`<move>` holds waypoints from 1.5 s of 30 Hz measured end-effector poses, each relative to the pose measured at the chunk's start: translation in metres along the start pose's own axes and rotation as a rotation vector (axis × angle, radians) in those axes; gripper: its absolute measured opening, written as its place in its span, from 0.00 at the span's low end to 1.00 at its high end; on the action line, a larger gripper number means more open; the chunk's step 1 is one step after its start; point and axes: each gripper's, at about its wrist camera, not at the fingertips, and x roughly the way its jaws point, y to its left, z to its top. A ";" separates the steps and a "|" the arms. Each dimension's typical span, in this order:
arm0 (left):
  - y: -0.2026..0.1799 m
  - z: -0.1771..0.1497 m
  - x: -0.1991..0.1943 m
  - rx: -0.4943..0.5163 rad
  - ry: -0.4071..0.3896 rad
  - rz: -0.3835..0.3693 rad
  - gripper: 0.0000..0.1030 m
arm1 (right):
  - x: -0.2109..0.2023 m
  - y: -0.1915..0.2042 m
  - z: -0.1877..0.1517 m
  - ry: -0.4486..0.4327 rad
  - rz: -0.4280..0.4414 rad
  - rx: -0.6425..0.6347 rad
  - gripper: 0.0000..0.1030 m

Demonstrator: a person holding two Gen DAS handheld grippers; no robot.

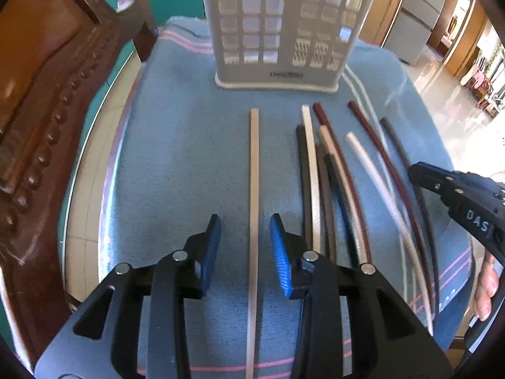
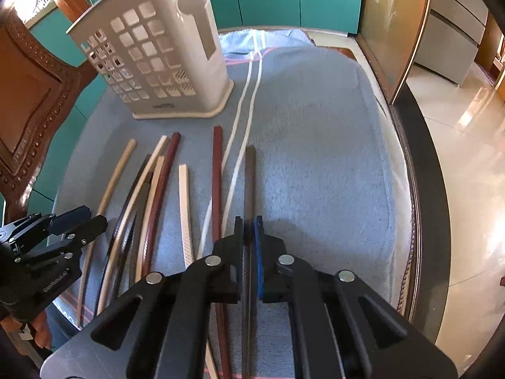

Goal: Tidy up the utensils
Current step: 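Close the left tool on a light wooden chopstick while the right tool holds its chopstick, then lift both held chopsticks and lower them into the white utensil holder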

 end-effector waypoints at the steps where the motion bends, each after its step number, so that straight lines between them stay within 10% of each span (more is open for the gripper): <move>1: -0.001 0.000 0.001 0.004 -0.002 0.006 0.33 | 0.001 0.000 -0.001 0.002 -0.003 0.001 0.12; 10: -0.018 0.000 0.004 0.021 -0.009 0.000 0.34 | 0.000 0.002 -0.006 -0.006 -0.008 -0.015 0.23; 15: -0.009 -0.001 0.003 -0.024 -0.016 -0.024 0.10 | 0.000 0.005 -0.008 -0.005 -0.018 -0.022 0.22; 23: 0.013 -0.005 0.001 -0.101 -0.005 -0.078 0.07 | -0.003 0.000 -0.011 -0.004 -0.006 -0.002 0.22; 35: 0.016 0.013 0.010 -0.135 0.004 -0.132 0.21 | -0.004 -0.001 -0.011 -0.008 -0.015 -0.015 0.23; 45: -0.019 0.034 0.021 -0.028 -0.006 0.029 0.35 | 0.008 0.013 0.003 -0.008 -0.093 -0.087 0.24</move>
